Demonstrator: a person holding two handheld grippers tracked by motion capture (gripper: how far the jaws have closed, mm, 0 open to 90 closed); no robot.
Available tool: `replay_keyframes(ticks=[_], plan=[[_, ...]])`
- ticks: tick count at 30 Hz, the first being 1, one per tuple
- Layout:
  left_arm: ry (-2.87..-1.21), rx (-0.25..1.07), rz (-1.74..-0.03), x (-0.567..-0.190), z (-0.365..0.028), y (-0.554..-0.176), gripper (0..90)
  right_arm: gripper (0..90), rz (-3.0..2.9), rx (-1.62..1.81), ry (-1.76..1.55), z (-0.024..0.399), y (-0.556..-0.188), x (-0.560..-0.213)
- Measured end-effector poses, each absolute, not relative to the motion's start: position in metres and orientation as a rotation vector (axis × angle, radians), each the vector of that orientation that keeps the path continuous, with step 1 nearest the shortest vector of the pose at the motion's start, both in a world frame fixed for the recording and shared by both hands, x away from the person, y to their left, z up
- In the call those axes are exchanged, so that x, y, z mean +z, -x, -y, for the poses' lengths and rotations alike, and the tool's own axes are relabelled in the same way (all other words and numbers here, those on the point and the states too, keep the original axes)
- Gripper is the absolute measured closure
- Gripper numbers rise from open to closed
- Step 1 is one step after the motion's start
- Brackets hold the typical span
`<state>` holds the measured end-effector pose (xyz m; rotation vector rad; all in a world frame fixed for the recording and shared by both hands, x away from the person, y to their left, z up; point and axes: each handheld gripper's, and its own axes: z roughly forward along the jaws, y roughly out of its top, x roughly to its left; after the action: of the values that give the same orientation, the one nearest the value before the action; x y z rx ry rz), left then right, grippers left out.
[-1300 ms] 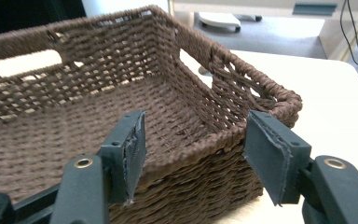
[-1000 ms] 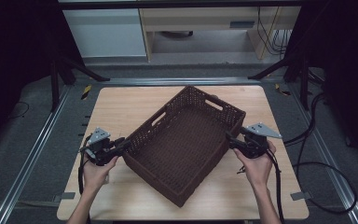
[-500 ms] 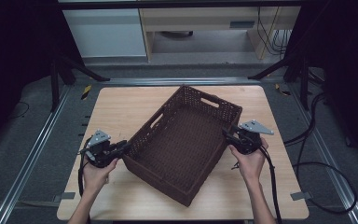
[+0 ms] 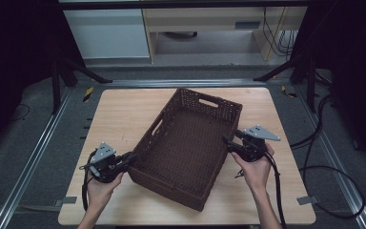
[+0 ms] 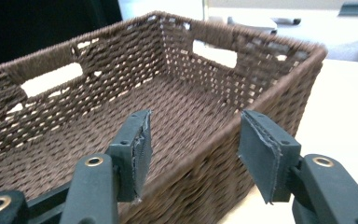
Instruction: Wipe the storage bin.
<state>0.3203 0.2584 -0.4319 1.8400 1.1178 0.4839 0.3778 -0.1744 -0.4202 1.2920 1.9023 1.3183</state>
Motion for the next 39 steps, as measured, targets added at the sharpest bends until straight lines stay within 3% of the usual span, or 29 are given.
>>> replay_keyframes(ticks=[5, 16, 22, 30, 39], plan=[[-1.837, 0.498, -1.106, -0.430, -0.259, -0.323, 71.2, 55.1, -1.951, 1.281, -1.271, 0.170, -0.381, -0.430], [-1.853, 0.455, -1.069, -0.430, -0.252, -0.325, 73.7, 57.4, -1.925, 1.278, -1.281, 0.170, -0.398, -0.433], [-1.861, 0.467, -1.074, -0.433, -0.246, -0.315, 73.0, 50.3, -1.919, 1.297, -1.280, 0.167, -0.392, -0.429], [-1.820, 0.514, -1.059, -0.424, -0.251, -0.318, 60.2, 50.9, -1.941, 1.279, -1.259, 0.162, -0.382, -0.436], [-1.829, 0.533, -1.024, -0.415, -0.251, -0.336, 56.8, 56.4, -1.949, 1.299, -1.236, 0.162, -0.397, -0.437]])
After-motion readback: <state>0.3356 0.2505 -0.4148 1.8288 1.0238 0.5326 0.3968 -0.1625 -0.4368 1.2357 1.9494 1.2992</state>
